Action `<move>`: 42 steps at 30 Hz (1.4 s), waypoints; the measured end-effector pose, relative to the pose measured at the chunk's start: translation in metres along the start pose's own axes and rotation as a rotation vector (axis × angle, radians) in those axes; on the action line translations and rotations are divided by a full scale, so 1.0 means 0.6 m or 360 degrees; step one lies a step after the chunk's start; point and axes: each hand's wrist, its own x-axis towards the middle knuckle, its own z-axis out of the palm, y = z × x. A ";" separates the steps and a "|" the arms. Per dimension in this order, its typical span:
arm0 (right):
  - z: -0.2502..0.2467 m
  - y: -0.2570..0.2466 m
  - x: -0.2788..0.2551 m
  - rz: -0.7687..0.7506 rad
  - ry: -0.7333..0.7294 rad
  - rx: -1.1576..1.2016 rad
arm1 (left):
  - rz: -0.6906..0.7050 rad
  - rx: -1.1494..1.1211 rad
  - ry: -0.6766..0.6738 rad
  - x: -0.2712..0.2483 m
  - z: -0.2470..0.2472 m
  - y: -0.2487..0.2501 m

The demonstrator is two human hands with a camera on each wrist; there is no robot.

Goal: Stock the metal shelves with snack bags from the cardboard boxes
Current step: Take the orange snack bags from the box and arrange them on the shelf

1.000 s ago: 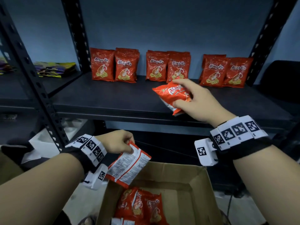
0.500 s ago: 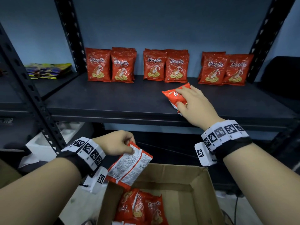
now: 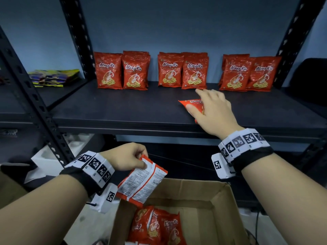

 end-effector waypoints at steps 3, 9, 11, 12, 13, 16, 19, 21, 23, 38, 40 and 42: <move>0.002 -0.001 -0.002 -0.0159 0.0182 0.0116 | -0.0002 -0.0026 0.0027 0.000 -0.004 0.001; 0.000 -0.002 0.002 -0.0053 -0.0292 -0.0159 | 0.0019 -0.0075 0.0039 -0.003 -0.004 0.005; -0.001 0.000 0.003 0.0030 -0.0433 -0.0258 | 0.0038 -0.0099 0.0038 -0.005 -0.004 0.007; 0.000 0.003 0.003 0.0062 -0.0471 -0.0284 | 0.0054 -0.0121 0.0041 -0.006 -0.003 0.009; 0.000 0.005 0.003 0.0094 -0.0494 -0.0302 | 0.0073 -0.0148 0.0051 -0.008 -0.003 0.011; -0.001 0.017 0.006 0.0156 -0.0529 -0.0340 | 0.0130 -0.0267 0.0096 -0.015 -0.002 0.021; 0.000 0.025 0.006 0.0201 -0.0519 -0.0318 | 0.0193 -0.0422 0.0126 -0.023 -0.004 0.034; 0.000 0.021 0.001 0.0174 -0.0352 -0.0251 | 0.0253 -0.0510 0.0156 -0.027 -0.008 0.044; -0.007 0.006 -0.006 -0.0010 -0.0024 -0.0109 | 0.0301 -0.0614 0.0200 -0.031 -0.012 0.056; -0.006 -0.101 -0.071 -0.0226 -0.0490 0.0881 | 0.0346 -0.1283 0.0483 -0.039 -0.026 0.086; -0.012 -0.098 -0.069 -0.0204 -0.0380 0.0946 | 0.0297 -0.1214 0.0439 -0.041 -0.030 0.083; -0.021 -0.090 -0.064 -0.0129 -0.0218 0.1002 | 0.0253 -0.1108 0.0329 -0.046 -0.035 0.081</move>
